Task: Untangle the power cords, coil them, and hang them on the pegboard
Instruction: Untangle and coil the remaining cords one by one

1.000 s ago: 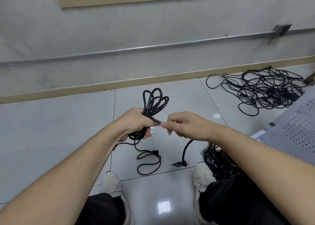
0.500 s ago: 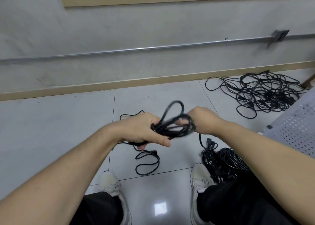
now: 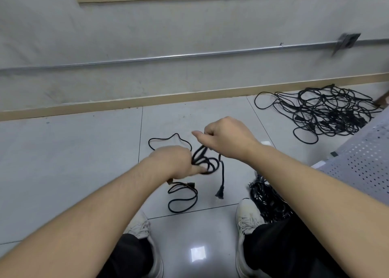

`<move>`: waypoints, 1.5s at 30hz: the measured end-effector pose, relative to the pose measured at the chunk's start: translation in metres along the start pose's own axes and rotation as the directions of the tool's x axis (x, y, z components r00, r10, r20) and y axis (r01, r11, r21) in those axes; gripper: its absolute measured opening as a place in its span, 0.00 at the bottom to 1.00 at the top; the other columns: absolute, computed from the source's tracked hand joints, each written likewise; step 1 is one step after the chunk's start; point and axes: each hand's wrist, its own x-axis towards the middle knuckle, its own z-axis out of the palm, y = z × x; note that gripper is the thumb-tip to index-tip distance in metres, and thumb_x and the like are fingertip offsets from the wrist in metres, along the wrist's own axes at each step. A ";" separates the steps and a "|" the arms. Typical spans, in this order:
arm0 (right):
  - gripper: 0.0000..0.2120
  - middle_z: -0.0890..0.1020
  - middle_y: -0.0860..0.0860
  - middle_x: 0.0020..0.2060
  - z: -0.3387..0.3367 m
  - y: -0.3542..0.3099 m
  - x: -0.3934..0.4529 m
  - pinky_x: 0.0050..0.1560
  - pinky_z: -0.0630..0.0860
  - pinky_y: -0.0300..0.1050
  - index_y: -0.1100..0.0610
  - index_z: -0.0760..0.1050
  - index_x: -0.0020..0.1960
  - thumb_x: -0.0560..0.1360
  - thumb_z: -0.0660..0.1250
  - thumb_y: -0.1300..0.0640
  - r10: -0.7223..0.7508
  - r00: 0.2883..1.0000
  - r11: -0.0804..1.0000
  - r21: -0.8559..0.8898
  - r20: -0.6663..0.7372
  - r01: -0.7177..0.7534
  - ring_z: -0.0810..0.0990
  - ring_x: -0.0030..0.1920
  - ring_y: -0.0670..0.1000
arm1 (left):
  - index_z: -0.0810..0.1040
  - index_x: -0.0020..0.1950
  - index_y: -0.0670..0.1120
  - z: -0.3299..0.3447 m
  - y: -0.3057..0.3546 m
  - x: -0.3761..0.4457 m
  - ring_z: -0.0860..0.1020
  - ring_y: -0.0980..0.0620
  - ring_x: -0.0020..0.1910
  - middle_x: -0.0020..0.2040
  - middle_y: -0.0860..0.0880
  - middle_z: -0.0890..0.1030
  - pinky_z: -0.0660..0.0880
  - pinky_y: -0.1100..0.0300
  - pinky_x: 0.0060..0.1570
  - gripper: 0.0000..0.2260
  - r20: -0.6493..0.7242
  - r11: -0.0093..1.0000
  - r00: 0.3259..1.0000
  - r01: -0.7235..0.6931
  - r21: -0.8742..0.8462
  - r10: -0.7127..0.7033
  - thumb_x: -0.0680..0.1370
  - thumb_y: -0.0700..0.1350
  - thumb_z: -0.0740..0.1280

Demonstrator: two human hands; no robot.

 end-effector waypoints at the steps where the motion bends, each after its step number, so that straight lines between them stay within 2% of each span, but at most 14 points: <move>1: 0.24 0.71 0.49 0.24 -0.002 -0.002 -0.001 0.33 0.66 0.47 0.56 0.72 0.33 0.82 0.62 0.43 -0.028 0.999 0.999 0.035 0.023 0.027 0.69 0.28 0.48 | 0.76 0.48 0.46 -0.002 -0.008 0.004 0.77 0.52 0.27 0.34 0.50 0.79 0.72 0.61 0.31 0.27 -0.031 0.997 0.999 0.036 -0.074 -0.038 0.79 0.71 0.59; 3: 0.20 0.74 0.46 0.26 -0.003 -0.004 -0.007 0.33 0.66 0.44 0.57 0.80 0.42 0.83 0.60 0.45 -0.082 0.991 0.992 0.107 0.103 0.070 0.71 0.29 0.45 | 0.75 0.56 0.53 -0.002 -0.023 0.011 0.79 0.50 0.29 0.39 0.50 0.80 0.75 0.60 0.31 0.24 -0.107 0.959 0.990 0.062 -0.275 -0.094 0.77 0.72 0.61; 6: 0.16 0.75 0.36 0.25 -0.002 -0.001 -0.015 0.34 0.67 0.33 0.56 0.82 0.52 0.85 0.58 0.50 -0.118 0.970 0.963 0.262 0.212 0.059 0.73 0.29 0.37 | 0.76 0.52 0.55 0.001 -0.032 0.017 0.83 0.45 0.29 0.37 0.49 0.79 0.73 0.62 0.24 0.10 -0.194 0.813 0.971 -0.001 -0.582 -0.138 0.79 0.61 0.65; 9: 0.14 0.73 0.44 0.29 0.000 0.013 -0.019 0.35 0.68 0.33 0.52 0.82 0.55 0.85 0.59 0.49 -0.097 0.965 0.908 0.420 0.245 -0.015 0.71 0.27 0.41 | 0.79 0.49 0.54 -0.003 -0.029 0.016 0.77 0.48 0.23 0.32 0.50 0.76 0.69 0.63 0.22 0.07 -0.220 0.568 0.963 -0.096 -0.818 -0.155 0.77 0.55 0.73; 12: 0.12 0.73 0.42 0.28 0.002 0.031 -0.019 0.38 0.70 0.35 0.49 0.81 0.52 0.84 0.61 0.46 -0.089 0.959 0.902 0.430 0.268 -0.037 0.72 0.29 0.41 | 0.82 0.50 0.51 -0.008 -0.024 0.012 0.72 0.49 0.24 0.32 0.51 0.73 0.67 0.62 0.23 0.10 -0.199 0.360 0.975 -0.152 -0.920 -0.095 0.73 0.51 0.78; 16: 0.23 0.72 0.46 0.28 0.004 0.045 -0.021 0.37 0.70 0.36 0.54 0.77 0.41 0.82 0.59 0.37 -0.021 0.943 0.922 0.371 0.331 -0.109 0.70 0.30 0.45 | 0.79 0.50 0.48 -0.010 -0.020 0.003 0.69 0.48 0.22 0.33 0.47 0.72 0.65 0.63 0.22 0.08 -0.242 0.297 0.968 -0.251 -0.922 0.065 0.75 0.40 0.76; 18: 0.29 0.73 0.50 0.30 0.009 0.047 -0.019 0.40 0.70 0.43 0.56 0.72 0.35 0.78 0.58 0.31 0.015 0.935 0.958 0.264 0.355 -0.115 0.70 0.32 0.49 | 0.77 0.55 0.45 -0.010 -0.024 -0.002 0.69 0.48 0.22 0.35 0.46 0.75 0.66 0.61 0.23 0.13 -0.214 0.294 0.958 -0.265 -0.918 0.192 0.73 0.40 0.77; 22: 0.23 0.82 0.52 0.41 0.013 0.051 -0.010 0.45 0.75 0.47 0.55 0.79 0.47 0.76 0.65 0.34 0.014 0.933 0.999 -0.037 0.361 -0.001 0.79 0.44 0.55 | 0.78 0.54 0.43 -0.006 -0.020 -0.011 0.70 0.49 0.20 0.34 0.47 0.76 0.66 0.61 0.24 0.22 -0.132 0.428 0.919 -0.295 -0.854 0.370 0.70 0.57 0.73; 24: 0.12 0.80 0.50 0.37 0.010 0.055 -0.006 0.42 0.74 0.45 0.55 0.76 0.41 0.78 0.67 0.48 -0.025 0.933 0.994 -0.087 0.358 0.060 0.79 0.42 0.57 | 0.79 0.45 0.47 -0.005 -0.012 -0.016 0.71 0.48 0.20 0.32 0.51 0.75 0.66 0.61 0.24 0.18 -0.110 0.550 0.921 -0.315 -0.774 0.373 0.78 0.62 0.65; 26: 0.13 0.75 0.46 0.32 0.003 0.057 -0.005 0.39 0.68 0.46 0.51 0.71 0.35 0.78 0.67 0.54 -0.034 0.929 0.993 -0.090 0.369 0.073 0.74 0.39 0.55 | 0.78 0.40 0.48 -0.006 -0.006 -0.018 0.71 0.49 0.21 0.29 0.55 0.72 0.66 0.62 0.24 0.20 -0.076 0.654 0.934 -0.301 -0.694 0.349 0.80 0.63 0.64; 32: 0.31 0.75 0.47 0.27 0.002 0.060 -0.001 0.37 0.67 0.46 0.54 0.74 0.36 0.65 0.70 0.25 -0.006 0.951 0.977 -0.202 0.311 0.073 0.72 0.33 0.48 | 0.78 0.42 0.53 -0.003 -0.006 -0.020 0.76 0.54 0.22 0.33 0.48 0.79 0.72 0.62 0.29 0.16 0.019 0.912 0.929 -0.359 -0.198 0.370 0.79 0.64 0.65; 37: 0.25 0.75 0.45 0.30 0.004 0.037 0.000 0.36 0.65 0.45 0.51 0.72 0.39 0.72 0.66 0.28 -0.045 0.984 0.963 -0.253 0.172 0.088 0.74 0.37 0.51 | 0.76 0.42 0.51 0.006 -0.001 -0.004 0.76 0.54 0.25 0.30 0.52 0.76 0.71 0.59 0.35 0.21 -0.001 0.950 0.965 -0.259 0.176 0.263 0.79 0.67 0.61; 41: 0.16 0.75 0.43 0.34 0.004 0.013 -0.005 0.35 0.64 0.43 0.47 0.79 0.48 0.78 0.65 0.35 -0.020 0.999 0.996 -0.087 0.050 0.025 0.74 0.40 0.49 | 0.74 0.46 0.49 0.007 -0.002 0.004 0.71 0.56 0.28 0.34 0.53 0.74 0.66 0.58 0.32 0.23 -0.069 0.989 0.997 -0.031 0.142 0.042 0.80 0.68 0.59; 45: 0.12 0.73 0.40 0.29 0.008 0.000 -0.016 0.34 0.64 0.42 0.46 0.82 0.50 0.80 0.65 0.40 -0.057 0.998 0.996 0.073 0.022 0.055 0.72 0.33 0.41 | 0.71 0.41 0.48 0.007 -0.026 0.014 0.78 0.50 0.29 0.34 0.50 0.79 0.69 0.61 0.30 0.22 -0.190 0.957 0.970 0.095 -0.273 -0.151 0.77 0.66 0.66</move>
